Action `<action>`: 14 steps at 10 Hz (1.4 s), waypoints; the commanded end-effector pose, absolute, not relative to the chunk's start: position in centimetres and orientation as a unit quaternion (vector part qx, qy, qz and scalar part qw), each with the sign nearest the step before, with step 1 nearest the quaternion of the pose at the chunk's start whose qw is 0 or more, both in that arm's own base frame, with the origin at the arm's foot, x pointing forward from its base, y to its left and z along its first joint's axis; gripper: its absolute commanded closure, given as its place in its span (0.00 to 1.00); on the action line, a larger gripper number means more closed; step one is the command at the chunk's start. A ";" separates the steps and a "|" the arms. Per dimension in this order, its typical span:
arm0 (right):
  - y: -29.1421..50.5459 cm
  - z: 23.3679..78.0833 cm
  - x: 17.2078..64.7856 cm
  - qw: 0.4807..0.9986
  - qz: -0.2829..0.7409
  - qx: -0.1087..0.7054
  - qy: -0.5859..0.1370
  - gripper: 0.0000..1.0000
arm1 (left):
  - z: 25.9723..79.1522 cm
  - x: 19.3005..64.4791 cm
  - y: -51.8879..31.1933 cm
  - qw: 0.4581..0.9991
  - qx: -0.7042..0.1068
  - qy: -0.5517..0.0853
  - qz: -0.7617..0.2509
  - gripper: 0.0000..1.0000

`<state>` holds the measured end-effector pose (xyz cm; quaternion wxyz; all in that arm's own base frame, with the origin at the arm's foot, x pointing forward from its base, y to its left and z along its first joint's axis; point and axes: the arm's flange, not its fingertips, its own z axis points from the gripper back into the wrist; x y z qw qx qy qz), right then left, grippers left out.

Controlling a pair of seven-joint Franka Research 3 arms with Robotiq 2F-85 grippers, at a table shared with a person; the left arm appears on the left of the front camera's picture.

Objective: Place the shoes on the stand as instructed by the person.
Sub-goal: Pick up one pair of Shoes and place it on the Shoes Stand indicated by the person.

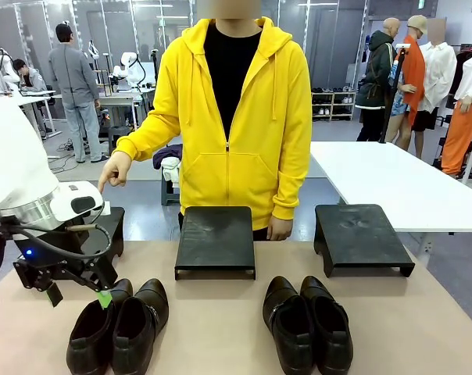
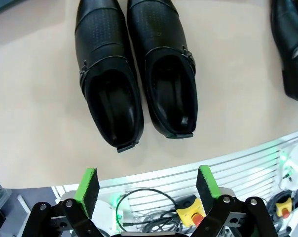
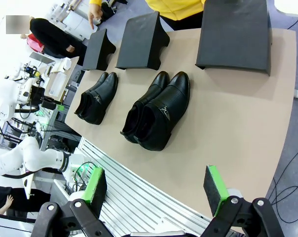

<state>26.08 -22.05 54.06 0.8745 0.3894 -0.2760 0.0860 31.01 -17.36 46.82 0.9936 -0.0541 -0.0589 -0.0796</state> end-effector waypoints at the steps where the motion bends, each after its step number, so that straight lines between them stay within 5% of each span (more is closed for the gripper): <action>1: -22.1 54.0 26.0 0.872 0.090 0.391 -0.279 0.00 | 45.9 32.6 -18.3 0.995 -0.072 -0.052 -0.050 0.00; 14: -22.1 54.0 26.0 0.872 0.090 0.391 -0.279 0.00 | 36.1 34.5 -19.9 0.997 -0.032 -0.070 0.022 0.00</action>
